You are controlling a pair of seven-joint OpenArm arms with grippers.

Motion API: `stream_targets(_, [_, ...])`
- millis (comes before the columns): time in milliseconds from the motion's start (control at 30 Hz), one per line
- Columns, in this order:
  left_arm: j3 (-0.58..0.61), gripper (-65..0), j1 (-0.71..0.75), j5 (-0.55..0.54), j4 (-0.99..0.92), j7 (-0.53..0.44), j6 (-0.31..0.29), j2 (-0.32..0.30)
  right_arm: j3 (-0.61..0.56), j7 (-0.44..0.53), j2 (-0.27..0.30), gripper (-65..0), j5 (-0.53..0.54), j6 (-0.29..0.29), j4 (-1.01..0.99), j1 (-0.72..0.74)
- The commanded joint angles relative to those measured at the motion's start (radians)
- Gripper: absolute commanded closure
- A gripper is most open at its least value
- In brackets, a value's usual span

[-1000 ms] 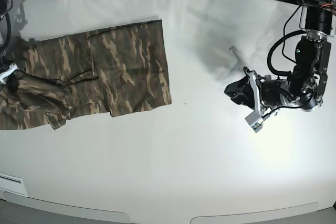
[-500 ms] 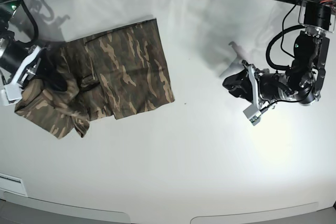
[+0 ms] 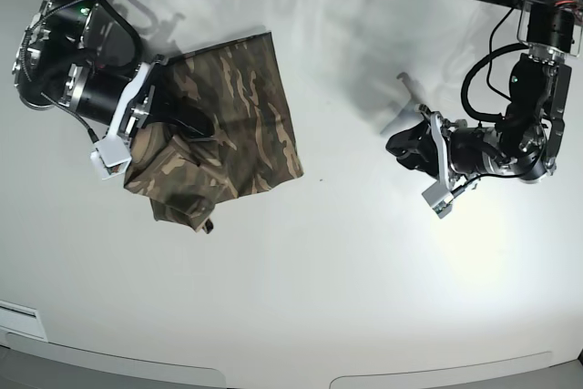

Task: Fold the T-shirt properly
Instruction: 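Fold the shirt's end with the right gripper over toward the left gripper, then grasp the folded bundle with both grippers and square its edges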

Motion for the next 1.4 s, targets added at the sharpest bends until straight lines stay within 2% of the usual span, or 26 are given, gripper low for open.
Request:
stream_targets(0, [-0.011,-20.2,-0.019,-0.019,0.012,-0.016,-0.003,-0.015,-0.01,0.026,-0.002,0.0,0.036,0.005,0.017,0.011])
stream_targets(33, [-0.011,-20.2,-0.02,-0.02,0.012,-0.016,-0.003,-0.015,-0.024,0.026,-0.012,0.0,0.036,0.005,0.017,0.011])
stream_targets(67, [-0.011,-20.2,-0.02,-0.02,0.012,-0.017,-0.004,-0.015,-0.039,0.026,-0.02,-2.9,0.036,0.005,0.017,0.011])
stream_targets(100, [-0.011,-20.2,-0.02,-0.02,0.012,-0.016,-0.003,-0.013,-0.062,0.026,-0.024,-11.2,0.036,0.005,0.017,0.011])
stream_targets(200, [-0.011,-20.2,-0.019,-0.023,0.012,-0.019,-0.003,-0.014,-0.172,0.026,-0.02,-43.4,0.031,0.005,0.017,0.016])
stream_targets(233, [-0.011,-20.2,-0.019,-0.023,0.012,-0.019,-0.003,-0.014,-0.216,0.026,-0.017,-48.4,0.015,0.005,0.017,0.018])
stream_targets(267, [-0.011,-20.2,-0.019,-0.023,0.012,-0.02,-0.003,-0.013,-0.253,0.026,-0.014,-48.8,0.007,0.005,0.017,0.025])
stream_targets(400, [-0.011,-20.2,-0.02,-0.023,0.012,-0.019,-0.003,-0.013,-0.329,0.026,-0.015,-48.8,-0.03,0.005,0.017,0.064])
stream_targets(533, [-0.011,-20.2,-0.019,-0.023,0.012,-0.019,-0.003,-0.013,-0.322,0.026,-0.015,-48.5,-0.033,0.005,0.017,0.097])
stream_targets(633, [-0.011,-19.5,-0.02,-0.019,0.012,-0.019,-0.003,-0.014,-0.312,0.026,-0.015,-45.9,-0.05,0.005,0.017,0.123])
stream_targets(667, [-0.011,-17.3,-0.02,-0.018,0.012,-0.019,-0.003,-0.014,-0.304,0.026,-0.015,-41.9,-0.072,0.005,0.017,0.134])
stream_targets(700, [-0.011,-14.2,-0.02,-0.018,0.012,-0.019,-0.003,-0.014,-0.294,0.026,-0.015,-35.0,-0.101,0.005,0.017,0.143])
stream_targets(767, [-0.011,-9.1,-0.019,-0.018,0.012,-0.019,-0.004,-0.014,-0.275,0.026,-0.015,-17.5,-0.179,0.005,0.017,0.149])
stream_targets(833, [-0.011,-8.0,-0.02,-0.019,0.012,-0.019,-0.003,-0.014,-0.268,0.026,-0.014,-1.6,-0.253,0.005,0.017,0.141])
stream_targets(867, [-0.011,-4.1,-0.02,-0.02,0.012,-0.019,-0.003,-0.014,-0.268,0.03,-0.015,0.0,-0.297,0.005,0.017,0.135])
stream_targets(900, [-0.011,0.0,-0.02,-0.021,0.012,-0.019,-0.003,-0.014,-0.268,0.077,-0.015,0.0,-0.352,0.005,0.017,0.13])
stream_targets(967, [-0.011,0.0,-0.021,-0.056,0.013,-0.019,-0.008,-0.014,-0.268,0.192,-0.015,0.0,-0.487,0.005,0.017,0.127])
stream_targets(1067, [-0.011,0.0,-0.031,-0.225,0.027,0.029,-0.066,-0.014,-0.268,0.311,-0.014,0.0,-0.647,0.005,0.017,0.135])
stream_targets(1133, [-0.011,0.0,-0.033,-0.35,0.048,0.085,-0.107,-0.013,-0.268,0.352,-0.009,0.0,-0.684,0.005,0.017,0.136])
stream_targets(1200, [-0.011,0.0,-0.033,-0.493,0.073,0.163,-0.118,-0.006,-0.269,0.377,-0.006,0.0,-0.691,0.005,0.017,0.14])
stream_targets(1233, [-0.011,0.0,-0.033,-0.496,0.087,0.204,-0.118,0.004,-0.27,0.38,-0.006,0.0,-0.691,0.005,0.017,0.145])
stream_targets(1367, [-0.011,0.0,-0.03,-0.496,0.172,0.222,-0.118,0.085,-0.27,0.402,0.019,0.0,-0.74,0.005,0.01,0.175])
